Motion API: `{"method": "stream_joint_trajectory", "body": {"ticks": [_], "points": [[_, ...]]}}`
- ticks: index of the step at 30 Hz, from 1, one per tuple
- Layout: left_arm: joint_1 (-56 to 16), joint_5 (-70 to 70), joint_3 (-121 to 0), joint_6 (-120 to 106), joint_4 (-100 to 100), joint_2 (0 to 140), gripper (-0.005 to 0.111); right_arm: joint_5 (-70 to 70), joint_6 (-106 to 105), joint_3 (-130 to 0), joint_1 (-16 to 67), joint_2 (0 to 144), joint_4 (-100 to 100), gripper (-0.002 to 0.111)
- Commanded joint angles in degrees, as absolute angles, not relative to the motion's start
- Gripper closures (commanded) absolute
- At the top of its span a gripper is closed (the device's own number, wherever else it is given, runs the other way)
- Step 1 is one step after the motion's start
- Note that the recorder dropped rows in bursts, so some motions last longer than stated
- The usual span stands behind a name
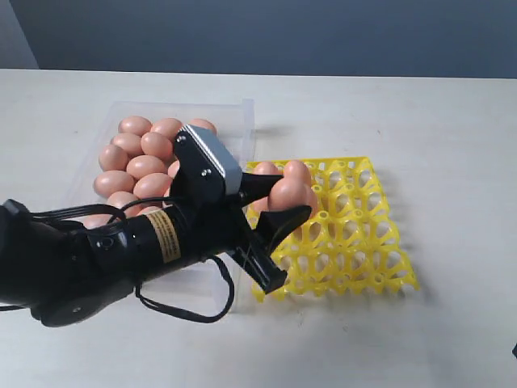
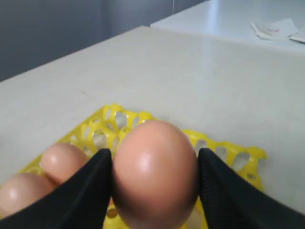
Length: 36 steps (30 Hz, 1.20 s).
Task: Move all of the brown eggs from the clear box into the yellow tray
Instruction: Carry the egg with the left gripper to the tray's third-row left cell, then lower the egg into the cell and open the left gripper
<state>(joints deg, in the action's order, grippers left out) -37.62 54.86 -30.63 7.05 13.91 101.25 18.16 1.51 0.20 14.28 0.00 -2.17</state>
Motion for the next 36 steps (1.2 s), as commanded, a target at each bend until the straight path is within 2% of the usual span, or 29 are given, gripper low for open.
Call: {"method": "stream_joint_trajectory", "body": {"ticks": [1, 12, 18, 24, 32, 36], "points": [[-37.18, 56.89, -30.32, 7.52, 16.54, 105.07, 0.106, 17.47, 1.49, 0.00, 14.37, 0.00, -2.07, 0.107], [-36.42, 53.08, -32.74, 6.28, 15.25, 109.49, 0.105, 17.47, 1.49, 0.00, 14.37, 0.00, -2.07, 0.107], [-35.53, 52.26, -34.49, 6.86, 14.69, 109.74, 0.088, 17.47, 1.49, 0.00, 14.37, 0.00, -2.07, 0.107], [-35.53, 48.29, -34.82, 6.86, 15.10, 109.74, 0.079, 17.47, 1.49, 0.00, 14.37, 0.00, -2.07, 0.107], [-35.53, 48.29, -34.82, 6.99, 15.10, 109.74, 0.048, 17.47, 1.49, 0.00, 14.37, 0.00, -2.07, 0.107], [-35.53, 48.76, -34.82, 7.86, 15.10, 109.63, 0.045, 17.47, 1.49, 0.00, 14.37, 0.00, -2.07, 0.107]]}}
